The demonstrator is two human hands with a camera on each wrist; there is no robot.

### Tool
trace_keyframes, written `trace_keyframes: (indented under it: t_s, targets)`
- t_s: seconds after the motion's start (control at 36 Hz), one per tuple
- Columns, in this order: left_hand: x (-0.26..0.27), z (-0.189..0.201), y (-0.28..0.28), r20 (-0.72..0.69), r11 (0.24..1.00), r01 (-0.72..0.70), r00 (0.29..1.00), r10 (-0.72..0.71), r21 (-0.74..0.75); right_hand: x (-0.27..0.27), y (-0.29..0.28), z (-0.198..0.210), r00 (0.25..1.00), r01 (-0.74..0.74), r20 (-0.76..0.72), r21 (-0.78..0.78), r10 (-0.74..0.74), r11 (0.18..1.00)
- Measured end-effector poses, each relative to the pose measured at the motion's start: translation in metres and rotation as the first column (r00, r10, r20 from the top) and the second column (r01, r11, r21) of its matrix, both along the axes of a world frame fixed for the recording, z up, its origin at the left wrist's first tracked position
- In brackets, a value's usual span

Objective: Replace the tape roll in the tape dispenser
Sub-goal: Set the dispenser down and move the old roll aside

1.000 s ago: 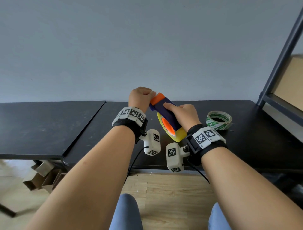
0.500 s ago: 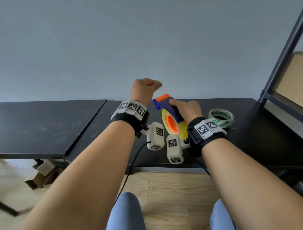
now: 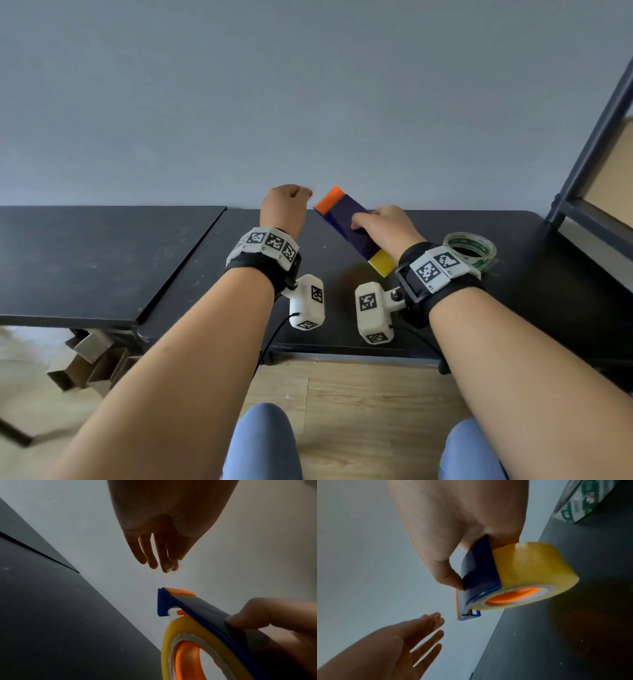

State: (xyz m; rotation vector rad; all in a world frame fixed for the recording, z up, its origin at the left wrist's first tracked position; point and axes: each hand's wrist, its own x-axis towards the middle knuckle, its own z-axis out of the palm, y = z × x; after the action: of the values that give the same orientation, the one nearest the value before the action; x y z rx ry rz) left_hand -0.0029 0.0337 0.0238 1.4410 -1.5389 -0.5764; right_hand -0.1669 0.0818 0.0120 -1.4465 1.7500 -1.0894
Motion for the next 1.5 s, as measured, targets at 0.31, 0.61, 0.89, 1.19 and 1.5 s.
trace_keyframes:
  t_s: [0.31,0.61,0.89,1.19,1.5]
  targets:
    - [0.015,-0.018,-0.011,-0.019,0.998,-0.037,0.999,0.038,0.049,0.007,-0.029,-0.024,0.885,0.040,-0.464,0.010,-0.030,0.999]
    - [0.019,-0.032,-0.013,-0.006,0.991,-0.034,0.999,0.035,0.127,0.012,-0.035,-0.041,0.774,0.021,-0.630,0.125,0.063,0.992]
    - [0.006,-0.025,-0.005,-0.134,0.980,0.089,0.989,-0.066,0.176,0.011,-0.028,-0.027,0.970,0.056,-0.224,-0.180,-0.097,0.982]
    - [-0.035,-0.013,0.027,0.019,0.946,0.231,0.970,-0.241,0.228,-0.007,-0.003,-0.013,0.984,0.037,-0.157,-0.271,-0.082,0.962]
    - [-0.079,-0.004,0.027,0.242,0.914,0.209,0.921,-0.303,0.348,-0.036,0.012,-0.012,0.974,0.046,-0.208,-0.230,-0.095,0.972]
